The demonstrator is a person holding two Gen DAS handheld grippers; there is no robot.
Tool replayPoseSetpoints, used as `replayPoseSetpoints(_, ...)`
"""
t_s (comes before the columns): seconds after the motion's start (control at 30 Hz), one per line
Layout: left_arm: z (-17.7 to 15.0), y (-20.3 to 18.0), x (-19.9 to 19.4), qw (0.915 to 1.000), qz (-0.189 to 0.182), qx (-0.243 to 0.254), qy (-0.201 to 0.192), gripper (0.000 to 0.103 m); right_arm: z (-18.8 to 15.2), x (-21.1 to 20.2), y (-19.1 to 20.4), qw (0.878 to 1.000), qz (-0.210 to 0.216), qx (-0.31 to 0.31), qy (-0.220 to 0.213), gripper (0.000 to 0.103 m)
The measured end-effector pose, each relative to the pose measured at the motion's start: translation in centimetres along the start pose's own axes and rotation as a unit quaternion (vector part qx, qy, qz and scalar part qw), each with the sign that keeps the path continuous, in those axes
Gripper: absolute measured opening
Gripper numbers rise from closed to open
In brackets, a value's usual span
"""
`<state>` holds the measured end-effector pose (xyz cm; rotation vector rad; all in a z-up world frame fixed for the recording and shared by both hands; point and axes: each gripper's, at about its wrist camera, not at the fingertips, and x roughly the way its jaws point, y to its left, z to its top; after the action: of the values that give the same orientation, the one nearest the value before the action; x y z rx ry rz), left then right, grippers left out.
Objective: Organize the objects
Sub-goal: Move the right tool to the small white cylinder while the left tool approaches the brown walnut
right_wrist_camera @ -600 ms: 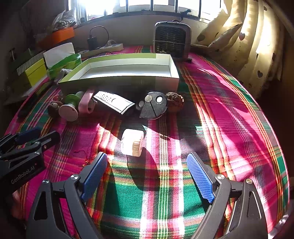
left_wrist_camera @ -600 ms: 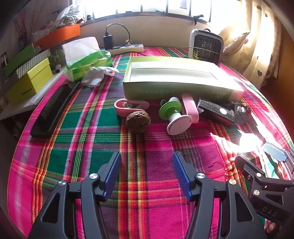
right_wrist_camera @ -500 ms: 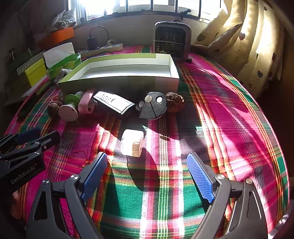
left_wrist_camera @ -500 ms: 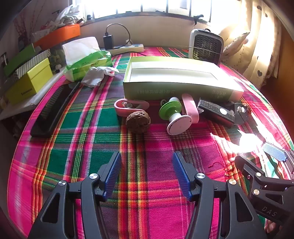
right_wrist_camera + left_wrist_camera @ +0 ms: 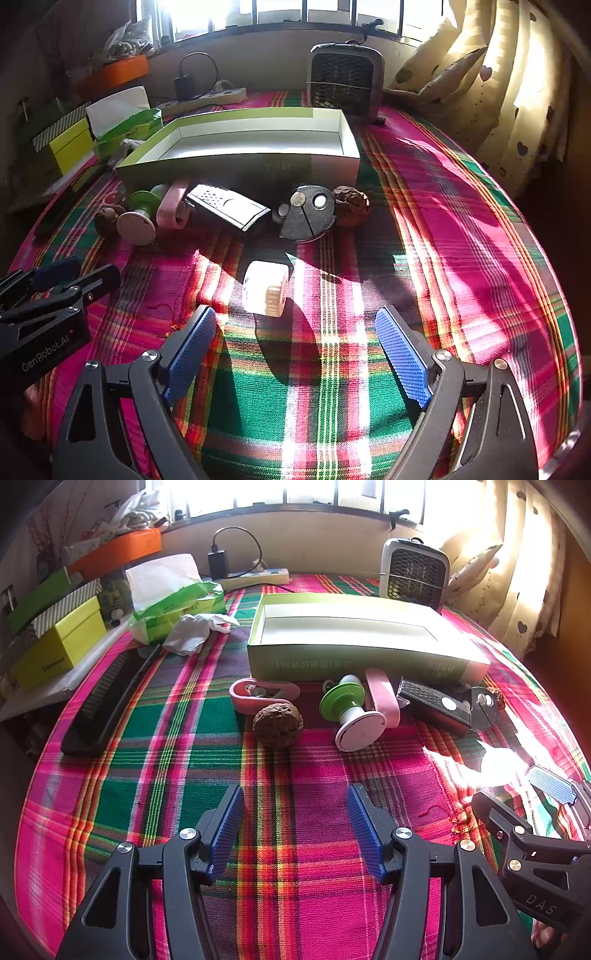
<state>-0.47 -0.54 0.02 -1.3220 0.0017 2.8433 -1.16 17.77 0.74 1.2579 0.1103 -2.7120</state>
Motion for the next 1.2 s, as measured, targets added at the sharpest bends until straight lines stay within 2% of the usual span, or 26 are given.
replayPoseSetpoints(0.47,0.3,0.6,0.1,0.9998,-0.016,0.01,0.002,0.056,0.3,0.1,-1.1,1.0,-0.003,0.008,0.005,0.088)
replayPoseSetpoints(0.63,0.4,1.1,0.1,0.9997,-0.02,0.008,0.004,0.056,0.7,0.3,-1.4,1.0,-0.01,0.015,0.006,0.084)
replayPoseSetpoints(0.77,0.6,2.0,0.1,0.9991,-0.042,-0.005,0.007,0.056,1.0,0.5,-0.9,1.0,-0.006,0.005,0.004,0.079)
replayPoseSetpoints(0.93,1.2,2.9,0.3,0.9986,-0.048,-0.017,0.011,0.056,1.2,0.5,-0.8,1.0,-0.003,0.0,-0.001,0.066)
replayPoseSetpoints(1.03,1.6,3.2,0.6,0.9983,-0.052,-0.023,0.011,0.056,1.2,0.4,-0.7,1.0,0.001,-0.003,-0.005,0.053)
replayPoseSetpoints(1.1,1.9,3.3,0.7,0.9983,-0.052,-0.025,0.009,0.056,1.3,0.4,-0.6,1.0,0.004,-0.008,-0.007,0.041)
replayPoseSetpoints(1.2,2.4,3.4,0.8,0.9982,-0.053,-0.026,0.005,0.056,1.3,0.3,-0.4,1.0,0.01,-0.014,-0.009,0.034)
